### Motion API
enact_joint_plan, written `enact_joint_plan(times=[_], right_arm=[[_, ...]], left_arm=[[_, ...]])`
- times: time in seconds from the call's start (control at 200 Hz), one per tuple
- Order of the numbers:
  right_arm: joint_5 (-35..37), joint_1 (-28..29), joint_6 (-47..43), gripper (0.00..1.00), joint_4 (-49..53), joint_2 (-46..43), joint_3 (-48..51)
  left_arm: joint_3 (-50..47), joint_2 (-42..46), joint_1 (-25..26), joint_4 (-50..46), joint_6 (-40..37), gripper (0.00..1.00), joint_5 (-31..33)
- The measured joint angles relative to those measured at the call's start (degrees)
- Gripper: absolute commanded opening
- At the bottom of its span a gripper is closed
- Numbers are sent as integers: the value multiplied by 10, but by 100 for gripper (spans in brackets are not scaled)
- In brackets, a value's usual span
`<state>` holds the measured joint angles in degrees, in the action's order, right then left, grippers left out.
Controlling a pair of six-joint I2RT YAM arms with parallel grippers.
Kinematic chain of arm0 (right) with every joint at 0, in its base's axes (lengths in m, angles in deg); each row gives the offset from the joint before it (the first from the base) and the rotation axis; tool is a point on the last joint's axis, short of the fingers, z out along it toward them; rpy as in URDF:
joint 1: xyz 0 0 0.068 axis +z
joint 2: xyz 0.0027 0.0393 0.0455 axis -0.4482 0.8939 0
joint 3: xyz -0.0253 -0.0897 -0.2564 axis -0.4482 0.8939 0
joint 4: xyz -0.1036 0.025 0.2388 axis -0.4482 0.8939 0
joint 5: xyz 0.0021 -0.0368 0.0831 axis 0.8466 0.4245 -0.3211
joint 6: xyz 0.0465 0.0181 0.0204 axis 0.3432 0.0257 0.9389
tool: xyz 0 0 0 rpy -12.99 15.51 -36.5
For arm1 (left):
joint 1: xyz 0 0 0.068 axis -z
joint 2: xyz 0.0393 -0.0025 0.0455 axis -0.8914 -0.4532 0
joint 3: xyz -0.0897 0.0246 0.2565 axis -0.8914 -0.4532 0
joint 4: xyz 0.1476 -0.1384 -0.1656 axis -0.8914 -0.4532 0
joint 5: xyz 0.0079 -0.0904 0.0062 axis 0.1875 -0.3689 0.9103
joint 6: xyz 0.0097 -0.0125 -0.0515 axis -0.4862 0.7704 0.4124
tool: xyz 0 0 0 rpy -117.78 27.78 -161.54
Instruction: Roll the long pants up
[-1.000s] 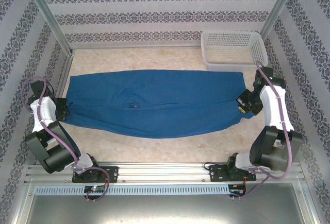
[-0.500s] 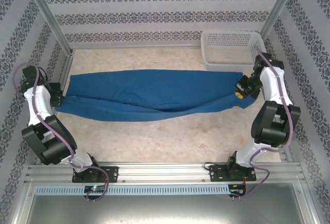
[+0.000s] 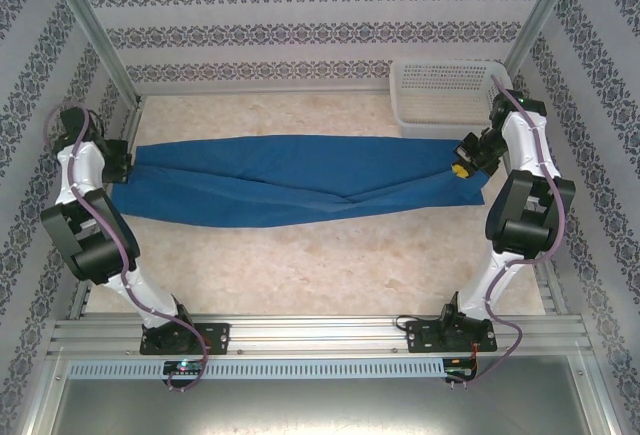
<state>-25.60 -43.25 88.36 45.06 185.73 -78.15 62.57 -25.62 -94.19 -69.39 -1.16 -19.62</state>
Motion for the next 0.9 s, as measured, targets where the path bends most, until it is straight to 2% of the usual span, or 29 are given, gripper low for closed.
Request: enact_joint_plan(times=[0.42, 0.46, 0.53, 0.555, 0.624, 0.719, 0.769, 0.854, 0.899], right_arm=[[-3, 0, 0, 1, 22, 86, -96], [-3, 0, 0, 2, 24, 95, -107], [-3, 0, 0, 2, 29, 109, -124], [-3, 0, 0, 2, 30, 115, -130], [-3, 0, 0, 3, 34, 130, -145], [-2, 3, 0, 3, 40, 154, -170], [-2, 6, 0, 2, 41, 167, -182], [-2, 9, 0, 3, 47, 188, -205], [-2, 10, 0, 6, 50, 198, -218]], left_arm=[[133, -108, 40, 0, 0, 5, 16], [143, -118, 42, 0, 0, 9, 18], [160, -134, 44, -1, -4, 22, 21], [165, -138, 45, -1, -2, 24, 22], [181, -153, 45, 0, -3, 17, 31], [199, -169, 45, 1, -5, 15, 38], [209, -178, 45, 1, -4, 10, 41], [231, -195, 45, 0, -6, 9, 44], [242, -204, 45, 0, -6, 10, 45]])
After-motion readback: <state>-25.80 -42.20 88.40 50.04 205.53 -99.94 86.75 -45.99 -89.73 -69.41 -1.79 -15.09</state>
